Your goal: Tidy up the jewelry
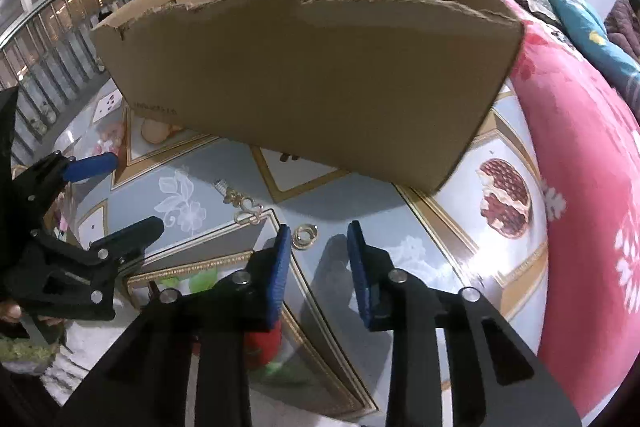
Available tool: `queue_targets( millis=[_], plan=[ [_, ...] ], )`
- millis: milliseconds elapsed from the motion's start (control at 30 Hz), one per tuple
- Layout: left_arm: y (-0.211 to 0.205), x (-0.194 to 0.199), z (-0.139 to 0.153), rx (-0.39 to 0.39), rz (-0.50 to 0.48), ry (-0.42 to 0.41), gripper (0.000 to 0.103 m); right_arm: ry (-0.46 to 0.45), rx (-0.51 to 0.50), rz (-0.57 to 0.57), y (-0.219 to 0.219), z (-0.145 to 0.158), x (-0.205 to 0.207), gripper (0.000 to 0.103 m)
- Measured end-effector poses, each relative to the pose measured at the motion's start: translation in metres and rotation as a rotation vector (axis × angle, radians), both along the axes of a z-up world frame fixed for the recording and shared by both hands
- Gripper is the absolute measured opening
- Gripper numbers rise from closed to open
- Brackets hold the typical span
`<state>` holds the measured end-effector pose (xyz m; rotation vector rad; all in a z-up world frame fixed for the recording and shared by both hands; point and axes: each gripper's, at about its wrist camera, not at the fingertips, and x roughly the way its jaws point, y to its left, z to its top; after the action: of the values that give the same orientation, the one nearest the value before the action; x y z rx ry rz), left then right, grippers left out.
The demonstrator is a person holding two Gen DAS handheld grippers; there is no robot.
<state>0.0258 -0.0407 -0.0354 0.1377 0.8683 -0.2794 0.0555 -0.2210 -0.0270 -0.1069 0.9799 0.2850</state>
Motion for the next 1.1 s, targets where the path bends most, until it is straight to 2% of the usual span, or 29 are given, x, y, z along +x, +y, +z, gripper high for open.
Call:
queue_targets(
  millis=[267,400,467,667,1033,1100],
  plan=[
    [0.001,0.000,-0.001,-0.002,-0.002,-0.006,0.095,0.004,-0.008,0.023,0.005,-0.004,0.006,0.024],
    [0.001,0.000,-0.001,-0.002,-0.002,-0.008,0.095,0.009,0.003,0.033,0.008,-0.003,0.010,0.014],
    [0.001,0.000,-0.001,-0.002,-0.002,-0.010,0.095,0.008,0.002,0.035,0.008,-0.003,0.009,0.014],
    [0.002,-0.001,-0.002,-0.002,-0.004,-0.012,0.095,0.032,0.114,0.002,-0.005,-0.002,0.012,0.013],
    [0.004,-0.001,0.000,-0.010,-0.032,-0.007,0.095,0.018,0.323,-0.068,-0.043,0.015,0.004,0.013],
    [0.004,-0.003,0.005,-0.017,-0.042,-0.030,0.095,0.018,0.356,-0.082,-0.049,0.015,0.003,0.013]
  ],
)
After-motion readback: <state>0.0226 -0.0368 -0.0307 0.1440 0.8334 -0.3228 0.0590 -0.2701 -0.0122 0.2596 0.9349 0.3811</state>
